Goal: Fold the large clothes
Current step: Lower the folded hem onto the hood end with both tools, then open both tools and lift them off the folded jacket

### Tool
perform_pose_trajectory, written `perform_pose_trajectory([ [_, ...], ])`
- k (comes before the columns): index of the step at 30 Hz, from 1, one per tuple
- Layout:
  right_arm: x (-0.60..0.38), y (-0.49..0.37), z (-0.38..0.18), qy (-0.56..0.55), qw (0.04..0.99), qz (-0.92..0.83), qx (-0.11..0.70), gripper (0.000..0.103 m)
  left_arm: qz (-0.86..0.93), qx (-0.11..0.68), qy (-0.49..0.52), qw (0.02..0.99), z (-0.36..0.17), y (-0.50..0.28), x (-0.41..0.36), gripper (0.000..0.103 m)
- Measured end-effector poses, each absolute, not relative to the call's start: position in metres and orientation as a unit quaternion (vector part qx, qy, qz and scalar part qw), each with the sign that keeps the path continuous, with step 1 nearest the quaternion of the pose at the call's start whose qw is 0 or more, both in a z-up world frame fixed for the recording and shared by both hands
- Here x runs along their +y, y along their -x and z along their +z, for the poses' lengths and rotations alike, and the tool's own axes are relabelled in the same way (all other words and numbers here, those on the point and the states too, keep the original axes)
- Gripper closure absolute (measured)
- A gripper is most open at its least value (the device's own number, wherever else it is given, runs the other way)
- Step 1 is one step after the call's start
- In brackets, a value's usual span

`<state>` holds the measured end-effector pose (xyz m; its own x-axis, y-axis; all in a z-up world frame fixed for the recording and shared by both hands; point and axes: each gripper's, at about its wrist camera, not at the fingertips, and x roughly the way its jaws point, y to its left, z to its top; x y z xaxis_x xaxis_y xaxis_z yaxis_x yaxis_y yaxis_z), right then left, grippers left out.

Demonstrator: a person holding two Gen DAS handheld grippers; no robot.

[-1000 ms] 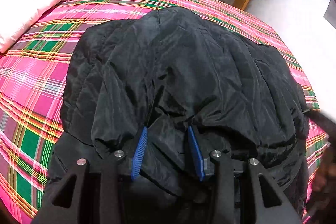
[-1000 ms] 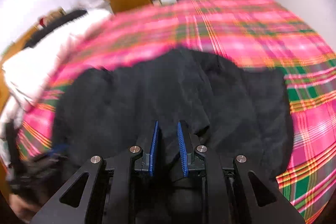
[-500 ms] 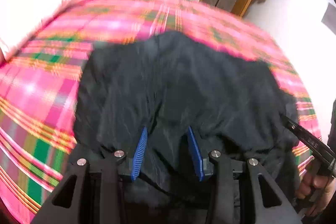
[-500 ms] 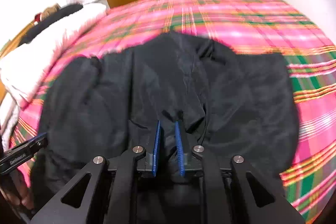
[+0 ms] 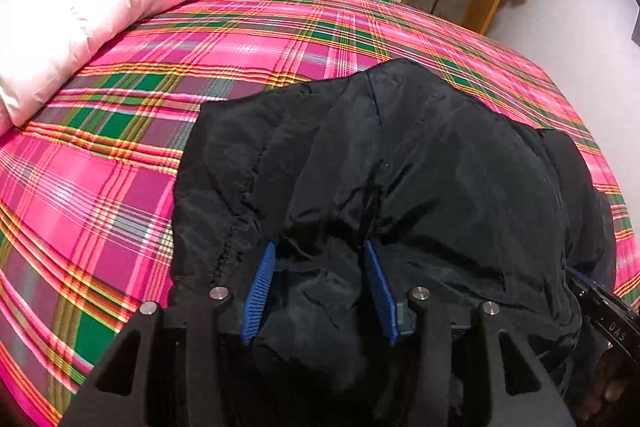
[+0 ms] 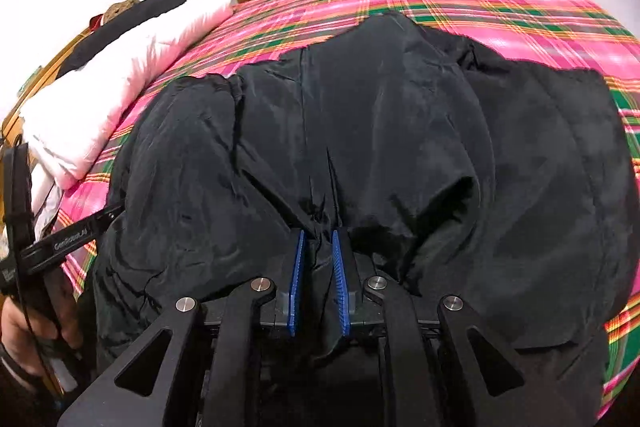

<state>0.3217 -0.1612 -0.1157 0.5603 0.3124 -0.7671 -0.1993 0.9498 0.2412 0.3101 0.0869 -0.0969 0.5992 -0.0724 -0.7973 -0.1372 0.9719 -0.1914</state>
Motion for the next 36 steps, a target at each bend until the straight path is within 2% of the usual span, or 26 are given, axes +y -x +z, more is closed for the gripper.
perform_pose_trajectory([
  [4, -0.157, -0.325, -0.113, -0.044, 0.881, 0.135, 0.450, 0.090, 0.019, 0.447, 0.128, 0.885, -0.098, -0.310, 0.093, 0.051],
  [7, -0.164, -0.318, -0.088, -0.061, 0.878, 0.127, 0.458, 0.087, 0.027, 0.450, 0.125, 0.884, -0.083, -0.302, 0.094, 0.054],
  [12, -0.167, -0.275, -0.051, -0.071, 0.894, 0.154, 0.415, 0.087, -0.017, 0.404, 0.104, 0.909, -0.045, -0.258, 0.078, 0.055],
  [15, -0.155, -0.265, -0.066, -0.054, 0.882, 0.170, 0.436, 0.087, -0.041, 0.417, 0.067, 0.906, -0.051, -0.251, 0.056, 0.055],
  [18, -0.150, -0.274, -0.096, -0.045, 0.865, 0.154, 0.475, 0.087, -0.029, 0.462, 0.028, 0.886, -0.077, -0.258, 0.044, 0.055],
  [20, -0.155, -0.281, -0.114, -0.061, 0.856, 0.154, 0.489, 0.087, -0.013, 0.484, 0.010, 0.875, -0.092, -0.266, 0.046, 0.051],
  [25, -0.155, -0.287, -0.123, -0.060, 0.858, 0.161, 0.484, 0.088, -0.006, 0.489, 0.076, 0.869, -0.096, -0.276, 0.067, 0.051],
  [36, -0.152, -0.287, -0.118, -0.050, 0.854, 0.165, 0.491, 0.088, 0.006, 0.475, 0.089, 0.875, -0.102, -0.271, 0.063, 0.048],
])
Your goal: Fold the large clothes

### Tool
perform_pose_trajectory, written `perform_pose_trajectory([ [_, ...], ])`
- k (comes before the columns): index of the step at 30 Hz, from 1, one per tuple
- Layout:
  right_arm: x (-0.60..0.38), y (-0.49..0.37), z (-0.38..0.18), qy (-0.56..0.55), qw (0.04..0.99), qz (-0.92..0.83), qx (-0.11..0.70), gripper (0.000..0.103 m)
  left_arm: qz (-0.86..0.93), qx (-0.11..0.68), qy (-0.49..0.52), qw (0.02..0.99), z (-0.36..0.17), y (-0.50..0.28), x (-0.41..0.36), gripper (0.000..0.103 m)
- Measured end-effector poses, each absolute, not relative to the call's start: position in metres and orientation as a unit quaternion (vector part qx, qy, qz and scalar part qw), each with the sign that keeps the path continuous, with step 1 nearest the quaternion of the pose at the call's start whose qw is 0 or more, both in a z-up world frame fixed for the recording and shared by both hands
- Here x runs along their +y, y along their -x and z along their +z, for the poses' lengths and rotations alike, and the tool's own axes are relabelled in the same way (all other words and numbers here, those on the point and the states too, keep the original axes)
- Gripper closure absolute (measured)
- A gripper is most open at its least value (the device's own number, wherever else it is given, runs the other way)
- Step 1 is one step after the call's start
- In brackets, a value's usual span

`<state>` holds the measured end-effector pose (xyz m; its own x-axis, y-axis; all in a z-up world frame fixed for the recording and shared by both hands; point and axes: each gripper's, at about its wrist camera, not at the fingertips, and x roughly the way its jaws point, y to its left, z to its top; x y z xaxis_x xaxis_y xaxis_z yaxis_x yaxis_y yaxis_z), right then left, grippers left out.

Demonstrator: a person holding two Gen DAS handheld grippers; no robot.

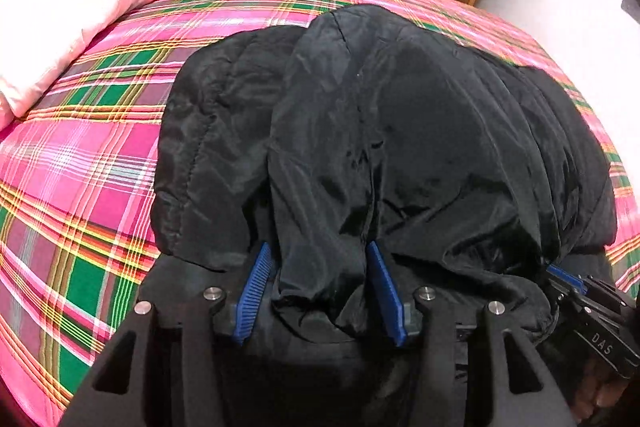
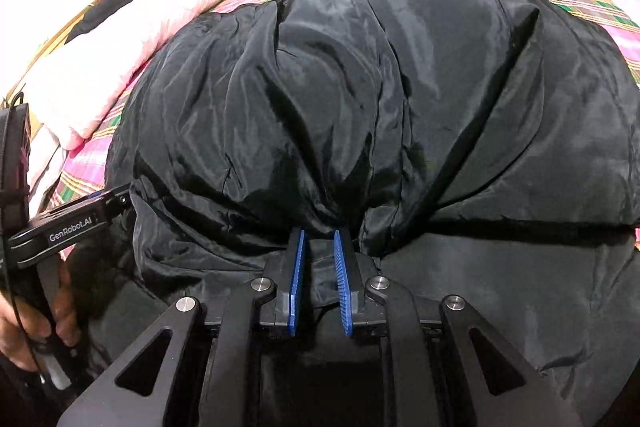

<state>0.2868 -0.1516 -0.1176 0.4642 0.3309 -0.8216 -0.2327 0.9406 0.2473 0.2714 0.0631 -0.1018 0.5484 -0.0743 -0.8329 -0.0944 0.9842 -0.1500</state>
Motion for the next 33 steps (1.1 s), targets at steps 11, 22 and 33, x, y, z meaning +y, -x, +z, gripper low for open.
perform_pose_trajectory([
  [11, -0.193, -0.212, -0.049, -0.057, 0.879, 0.153, 0.448, 0.077, 0.018, 0.438, 0.111, 0.892, -0.058, -0.193, 0.075, 0.049],
  [22, -0.250, -0.123, -0.031, -0.093, 0.885, 0.122, 0.440, 0.076, -0.016, 0.425, 0.080, 0.901, -0.025, -0.088, 0.047, 0.049],
  [33, -0.286, -0.057, -0.052, -0.094, 0.883, 0.092, 0.450, 0.060, 0.002, 0.442, 0.075, 0.894, -0.030, -0.038, 0.043, 0.049],
])
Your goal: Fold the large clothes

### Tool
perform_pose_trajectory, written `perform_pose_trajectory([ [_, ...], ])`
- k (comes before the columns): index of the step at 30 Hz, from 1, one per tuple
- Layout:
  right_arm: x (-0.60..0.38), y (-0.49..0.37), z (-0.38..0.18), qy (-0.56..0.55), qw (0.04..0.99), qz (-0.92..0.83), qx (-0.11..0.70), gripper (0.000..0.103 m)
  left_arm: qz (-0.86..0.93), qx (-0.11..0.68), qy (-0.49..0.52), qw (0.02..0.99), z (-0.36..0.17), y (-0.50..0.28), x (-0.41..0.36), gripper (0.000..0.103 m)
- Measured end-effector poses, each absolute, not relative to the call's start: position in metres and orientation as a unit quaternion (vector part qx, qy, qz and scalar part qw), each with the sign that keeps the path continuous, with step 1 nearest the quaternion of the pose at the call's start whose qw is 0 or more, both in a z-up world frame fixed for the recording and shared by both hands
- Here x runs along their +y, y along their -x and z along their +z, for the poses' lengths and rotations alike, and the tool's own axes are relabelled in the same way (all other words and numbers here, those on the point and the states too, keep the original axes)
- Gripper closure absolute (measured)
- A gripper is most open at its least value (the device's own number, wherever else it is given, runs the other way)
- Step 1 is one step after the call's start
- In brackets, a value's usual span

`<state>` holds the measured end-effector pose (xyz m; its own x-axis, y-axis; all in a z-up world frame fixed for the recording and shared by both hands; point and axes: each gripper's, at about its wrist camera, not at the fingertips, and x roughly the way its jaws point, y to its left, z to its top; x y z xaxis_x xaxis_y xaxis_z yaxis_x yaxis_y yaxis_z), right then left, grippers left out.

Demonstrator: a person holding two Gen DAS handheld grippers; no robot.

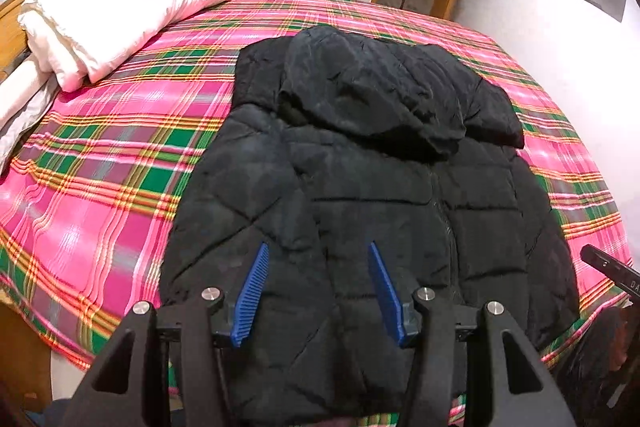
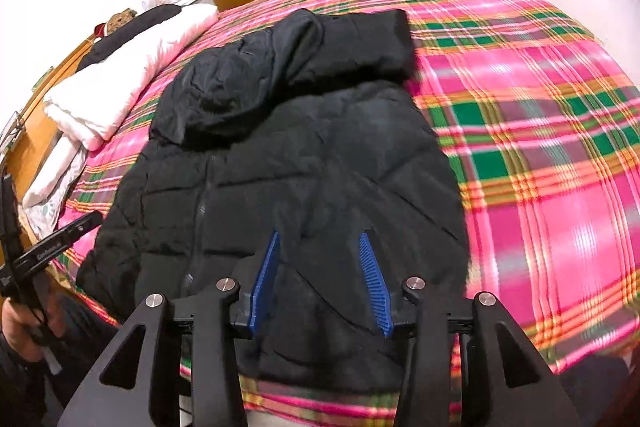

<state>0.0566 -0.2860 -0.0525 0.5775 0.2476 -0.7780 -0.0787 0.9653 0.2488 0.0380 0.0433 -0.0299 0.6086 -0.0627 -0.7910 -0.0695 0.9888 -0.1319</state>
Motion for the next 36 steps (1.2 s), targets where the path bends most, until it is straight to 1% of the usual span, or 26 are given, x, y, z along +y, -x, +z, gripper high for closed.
perform_pose_trajectory([
  [7, -0.311, -0.050, -0.068, -0.104, 0.879, 0.060, 0.462, 0.059, 0.033, 0.442, 0.080, 0.893, -0.029, -0.027, 0.061, 0.049],
  [9, -0.319, -0.050, -0.075, -0.113, 0.874, 0.054, 0.470, 0.058, 0.047, 0.442, 0.084, 0.892, -0.028, -0.027, 0.072, 0.049],
  [10, -0.322, -0.051, -0.078, -0.117, 0.872, 0.052, 0.472, 0.054, 0.053, 0.443, 0.086, 0.891, -0.029, -0.028, 0.077, 0.049],
  [11, -0.325, -0.051, -0.081, -0.120, 0.870, 0.051, 0.475, 0.051, 0.057, 0.446, 0.086, 0.889, -0.030, -0.030, 0.082, 0.049],
  [12, -0.328, -0.051, -0.084, -0.123, 0.868, 0.047, 0.479, 0.050, 0.063, 0.449, 0.086, 0.887, -0.033, -0.032, 0.087, 0.049],
  [20, -0.351, -0.062, -0.101, -0.144, 0.858, 0.031, 0.492, 0.049, 0.094, 0.492, 0.111, 0.858, -0.065, -0.055, 0.129, 0.048],
  [24, -0.354, -0.071, -0.115, -0.144, 0.847, 0.040, 0.510, 0.048, 0.092, 0.522, 0.138, 0.837, -0.089, -0.065, 0.140, 0.046],
  [26, -0.355, -0.072, -0.121, -0.152, 0.841, 0.045, 0.517, 0.042, 0.081, 0.535, 0.155, 0.827, -0.101, -0.067, 0.141, 0.045],
  [27, -0.357, -0.072, -0.126, -0.163, 0.834, 0.050, 0.525, 0.041, 0.079, 0.539, 0.164, 0.822, -0.105, -0.066, 0.141, 0.045],
  [29, -0.358, -0.071, -0.132, -0.178, 0.826, 0.059, 0.531, 0.041, 0.075, 0.540, 0.180, 0.819, -0.109, -0.064, 0.140, 0.045],
  [32, -0.357, -0.070, -0.132, -0.191, 0.819, 0.076, 0.536, 0.041, 0.061, 0.540, 0.197, 0.816, -0.112, -0.057, 0.133, 0.041],
  [36, -0.348, -0.071, -0.137, -0.194, 0.806, 0.105, 0.549, 0.041, 0.047, 0.544, 0.177, 0.819, -0.111, -0.049, 0.118, 0.036],
])
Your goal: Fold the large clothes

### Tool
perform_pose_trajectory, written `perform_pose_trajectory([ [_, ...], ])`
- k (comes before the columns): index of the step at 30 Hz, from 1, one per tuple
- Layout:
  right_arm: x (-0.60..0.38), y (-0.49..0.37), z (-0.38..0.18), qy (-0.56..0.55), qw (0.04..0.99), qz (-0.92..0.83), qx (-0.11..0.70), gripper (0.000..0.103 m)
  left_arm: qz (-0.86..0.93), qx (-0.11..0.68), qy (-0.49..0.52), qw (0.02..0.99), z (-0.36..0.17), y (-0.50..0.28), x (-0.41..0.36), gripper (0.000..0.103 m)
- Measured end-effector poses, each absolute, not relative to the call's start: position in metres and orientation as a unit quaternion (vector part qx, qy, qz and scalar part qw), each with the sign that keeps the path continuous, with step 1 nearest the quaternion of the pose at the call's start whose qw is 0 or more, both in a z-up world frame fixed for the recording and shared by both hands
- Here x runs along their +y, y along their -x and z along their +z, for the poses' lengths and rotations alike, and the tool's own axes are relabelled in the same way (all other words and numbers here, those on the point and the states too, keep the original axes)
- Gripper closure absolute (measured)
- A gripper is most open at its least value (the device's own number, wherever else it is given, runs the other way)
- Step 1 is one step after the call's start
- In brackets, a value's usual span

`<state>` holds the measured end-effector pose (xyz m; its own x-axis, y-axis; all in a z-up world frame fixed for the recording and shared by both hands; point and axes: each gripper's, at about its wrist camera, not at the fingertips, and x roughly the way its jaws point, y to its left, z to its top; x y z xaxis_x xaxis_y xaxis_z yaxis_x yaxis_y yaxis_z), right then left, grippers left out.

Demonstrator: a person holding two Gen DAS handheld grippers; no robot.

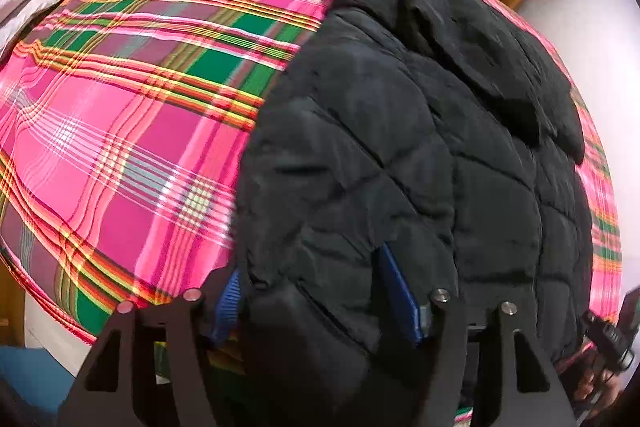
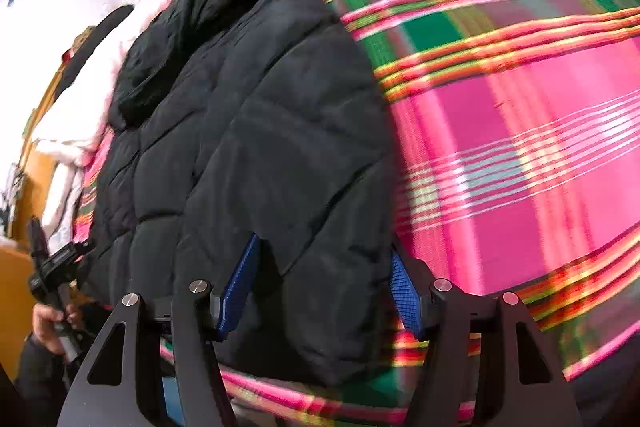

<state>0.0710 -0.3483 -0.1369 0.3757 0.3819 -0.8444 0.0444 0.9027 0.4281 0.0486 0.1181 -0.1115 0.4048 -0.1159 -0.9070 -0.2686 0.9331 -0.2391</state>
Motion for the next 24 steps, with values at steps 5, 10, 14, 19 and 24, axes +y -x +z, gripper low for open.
perform_pose_trajectory([
  [5, -0.351, -0.075, -0.140, -0.207, 0.802, 0.100, 0.552, 0.056, 0.057, 0.565, 0.157, 0.808, -0.119, -0.056, 0.114, 0.036],
  [10, -0.350, -0.069, -0.123, -0.223, 0.801, 0.114, 0.543, 0.088, 0.036, 0.555, 0.148, 0.818, -0.104, -0.054, 0.107, 0.077],
  [14, -0.346, -0.062, -0.091, -0.230, 0.815, 0.132, 0.515, 0.092, 0.011, 0.516, 0.164, 0.841, -0.067, -0.044, 0.106, 0.087],
  [19, -0.345, -0.052, -0.053, -0.236, 0.830, 0.155, 0.480, 0.093, -0.031, 0.457, 0.195, 0.867, -0.016, -0.021, 0.113, 0.088],
  [24, -0.354, -0.036, -0.037, -0.254, 0.833, 0.165, 0.463, 0.093, -0.051, 0.432, 0.236, 0.869, 0.005, 0.004, 0.131, 0.088],
])
